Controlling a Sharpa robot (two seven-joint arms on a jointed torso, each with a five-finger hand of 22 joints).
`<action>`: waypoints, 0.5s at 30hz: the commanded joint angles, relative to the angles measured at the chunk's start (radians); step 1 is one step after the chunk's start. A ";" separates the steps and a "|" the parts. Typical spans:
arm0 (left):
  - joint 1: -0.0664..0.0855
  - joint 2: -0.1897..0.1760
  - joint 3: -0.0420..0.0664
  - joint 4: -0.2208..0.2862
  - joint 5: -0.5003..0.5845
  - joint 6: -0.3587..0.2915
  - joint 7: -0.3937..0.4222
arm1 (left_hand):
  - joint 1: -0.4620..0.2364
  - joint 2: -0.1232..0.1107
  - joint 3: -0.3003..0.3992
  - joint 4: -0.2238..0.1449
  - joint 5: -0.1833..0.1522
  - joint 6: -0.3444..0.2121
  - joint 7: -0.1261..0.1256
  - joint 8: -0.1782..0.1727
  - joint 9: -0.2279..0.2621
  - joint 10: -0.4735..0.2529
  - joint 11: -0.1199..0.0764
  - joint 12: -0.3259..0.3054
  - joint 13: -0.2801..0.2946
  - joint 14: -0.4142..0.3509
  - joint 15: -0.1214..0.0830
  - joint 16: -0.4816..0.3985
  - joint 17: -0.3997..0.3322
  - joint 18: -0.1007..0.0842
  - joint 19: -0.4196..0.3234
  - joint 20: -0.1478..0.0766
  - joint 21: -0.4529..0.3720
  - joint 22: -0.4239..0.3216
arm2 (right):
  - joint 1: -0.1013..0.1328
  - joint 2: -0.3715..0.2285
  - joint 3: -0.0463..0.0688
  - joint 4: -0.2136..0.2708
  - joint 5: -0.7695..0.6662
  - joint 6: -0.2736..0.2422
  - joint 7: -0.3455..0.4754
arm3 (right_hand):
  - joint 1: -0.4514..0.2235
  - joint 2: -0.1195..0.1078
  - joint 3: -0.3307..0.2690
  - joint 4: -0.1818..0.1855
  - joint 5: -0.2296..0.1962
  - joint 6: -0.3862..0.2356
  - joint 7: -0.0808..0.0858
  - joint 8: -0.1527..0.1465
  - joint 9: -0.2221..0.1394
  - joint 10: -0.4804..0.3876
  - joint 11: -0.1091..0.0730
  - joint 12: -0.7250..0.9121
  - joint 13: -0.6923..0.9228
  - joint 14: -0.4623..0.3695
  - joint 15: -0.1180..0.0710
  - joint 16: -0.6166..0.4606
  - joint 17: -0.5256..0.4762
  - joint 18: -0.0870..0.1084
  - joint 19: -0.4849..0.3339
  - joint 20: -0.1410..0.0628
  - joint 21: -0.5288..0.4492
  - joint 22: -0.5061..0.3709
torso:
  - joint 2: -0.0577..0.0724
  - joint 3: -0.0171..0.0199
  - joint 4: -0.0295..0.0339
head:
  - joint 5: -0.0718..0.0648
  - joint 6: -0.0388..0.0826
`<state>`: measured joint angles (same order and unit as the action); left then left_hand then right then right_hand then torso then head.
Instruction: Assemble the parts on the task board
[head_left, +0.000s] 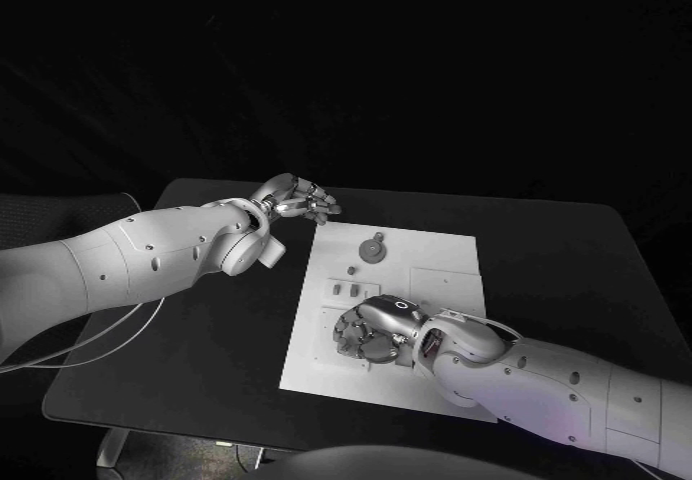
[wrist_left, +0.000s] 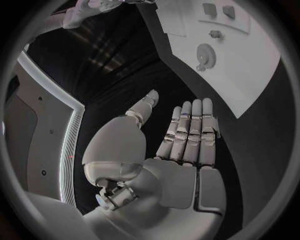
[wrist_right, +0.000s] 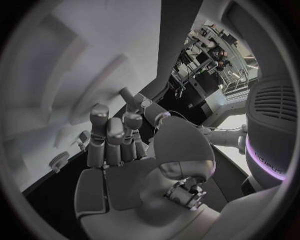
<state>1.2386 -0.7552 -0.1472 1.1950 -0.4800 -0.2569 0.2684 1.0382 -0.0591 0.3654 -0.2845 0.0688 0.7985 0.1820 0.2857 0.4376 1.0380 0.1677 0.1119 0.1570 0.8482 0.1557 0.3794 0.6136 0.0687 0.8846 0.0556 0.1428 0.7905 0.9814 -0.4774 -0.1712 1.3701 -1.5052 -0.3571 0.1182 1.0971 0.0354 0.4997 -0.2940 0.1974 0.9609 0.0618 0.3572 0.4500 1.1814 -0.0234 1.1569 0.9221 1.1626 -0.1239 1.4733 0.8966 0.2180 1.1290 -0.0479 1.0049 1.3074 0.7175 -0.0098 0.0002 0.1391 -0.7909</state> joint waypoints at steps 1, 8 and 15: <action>0.001 0.000 0.001 0.002 0.004 0.010 0.006 | 0.009 0.000 -0.005 -0.001 -0.004 -0.001 0.000 0.000 -0.001 0.003 0.002 -0.005 -0.001 -0.007 -0.001 -0.005 0.002 0.012 -0.009 -0.001 -0.007 0.002 | -0.002 -0.003 -0.001 -0.002 -0.014 0.023 -0.002 | -0.001 0.008 0.004 -0.001 0.007 0.079 0.020 0.007 0.008 -0.001 -0.007 -0.003 0.001 -0.001 -0.005 0.005 0.001 0.044 0.002 -0.007 0.005 0.017 | 0.000 -0.0001 0.0005 | 0.000 -0.001; 0.001 -0.001 0.001 0.002 0.004 0.009 0.006 | 0.009 0.001 -0.005 -0.001 -0.004 -0.001 0.000 0.000 -0.001 0.003 0.002 -0.005 -0.001 -0.007 -0.001 -0.006 0.002 0.012 -0.009 -0.001 -0.007 0.002 | -0.002 -0.004 -0.001 -0.004 -0.005 0.012 -0.003 | -0.002 0.007 0.003 -0.001 0.007 0.079 0.020 0.006 0.008 -0.001 -0.006 -0.004 0.001 -0.001 -0.005 0.004 0.001 0.044 0.002 -0.007 0.005 0.017 | 0.000 -0.0003 0.0003 | 0.000 0.000; 0.001 -0.001 0.001 0.002 0.004 0.010 0.005 | 0.009 0.000 -0.005 -0.001 -0.004 -0.001 0.000 -0.001 -0.001 0.003 0.002 -0.005 -0.001 -0.007 -0.001 -0.006 0.002 0.012 -0.009 -0.001 -0.007 0.002 | -0.001 -0.004 -0.001 -0.009 0.035 -0.004 -0.008 | 0.003 -0.076 -0.022 0.000 0.005 -0.024 0.052 -0.053 -0.018 -0.018 0.023 -0.012 0.004 -0.014 0.017 0.000 0.003 0.044 -0.005 -0.004 0.002 0.014 | 0.000 -0.0006 0.0005 | -0.002 0.000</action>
<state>1.2386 -0.7571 -0.1472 1.1950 -0.4800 -0.2569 0.2676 1.0382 -0.0591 0.3654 -0.2845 0.0688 0.7985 0.1820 0.2857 0.4377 1.0380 0.1677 0.1119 0.1571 0.8483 0.1556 0.3794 0.6146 0.0621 0.8846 0.0555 0.1428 0.7913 0.9816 -0.4793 -0.1711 1.3651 -1.4925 -0.3608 0.1192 1.1050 -0.0255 0.4826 -0.2932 0.1975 0.9361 0.0866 0.3194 0.4479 1.1665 -0.0085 1.1500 0.9248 1.1480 -0.1142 1.4734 0.8980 0.2181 1.1255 -0.0483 1.0049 1.3074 0.7176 -0.0098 0.0006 0.1380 -0.7914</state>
